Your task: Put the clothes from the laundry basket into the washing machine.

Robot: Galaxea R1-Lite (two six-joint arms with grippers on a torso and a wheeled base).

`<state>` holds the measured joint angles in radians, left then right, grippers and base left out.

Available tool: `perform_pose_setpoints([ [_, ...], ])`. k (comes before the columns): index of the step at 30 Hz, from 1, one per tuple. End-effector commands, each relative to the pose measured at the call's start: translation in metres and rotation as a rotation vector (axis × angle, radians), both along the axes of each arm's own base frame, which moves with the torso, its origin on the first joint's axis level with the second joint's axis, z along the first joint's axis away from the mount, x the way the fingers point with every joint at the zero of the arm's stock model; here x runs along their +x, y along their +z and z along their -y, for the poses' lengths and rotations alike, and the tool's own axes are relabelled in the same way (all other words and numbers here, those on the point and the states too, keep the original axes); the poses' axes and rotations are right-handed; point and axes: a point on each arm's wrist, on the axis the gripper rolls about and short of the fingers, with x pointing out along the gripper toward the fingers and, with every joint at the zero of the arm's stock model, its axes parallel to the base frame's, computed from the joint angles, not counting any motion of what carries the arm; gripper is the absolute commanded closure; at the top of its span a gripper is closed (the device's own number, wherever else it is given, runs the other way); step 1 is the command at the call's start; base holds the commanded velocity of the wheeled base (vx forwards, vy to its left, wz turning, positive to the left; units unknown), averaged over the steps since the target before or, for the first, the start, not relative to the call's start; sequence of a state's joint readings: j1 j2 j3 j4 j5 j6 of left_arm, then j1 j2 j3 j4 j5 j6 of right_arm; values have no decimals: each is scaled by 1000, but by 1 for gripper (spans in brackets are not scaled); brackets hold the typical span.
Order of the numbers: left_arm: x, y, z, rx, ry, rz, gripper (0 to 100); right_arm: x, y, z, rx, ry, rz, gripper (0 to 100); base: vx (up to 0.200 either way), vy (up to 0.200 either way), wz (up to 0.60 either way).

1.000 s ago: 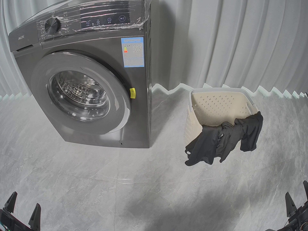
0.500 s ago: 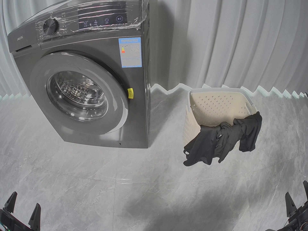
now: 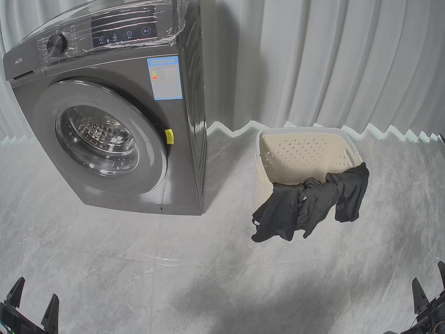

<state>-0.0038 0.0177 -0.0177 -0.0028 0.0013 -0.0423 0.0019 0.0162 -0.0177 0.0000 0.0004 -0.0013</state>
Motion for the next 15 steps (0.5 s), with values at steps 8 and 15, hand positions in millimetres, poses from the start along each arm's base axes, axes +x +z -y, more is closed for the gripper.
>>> perform_pose_setpoints([
  [8,0,-5,0,-1,-1,0,0,0,-5,0,1,1,-1,0,0,0,0],
  [15,0,-5,0,-1,1,0,0,0,-5,0,1,1,-1,0,0,-143,0],
])
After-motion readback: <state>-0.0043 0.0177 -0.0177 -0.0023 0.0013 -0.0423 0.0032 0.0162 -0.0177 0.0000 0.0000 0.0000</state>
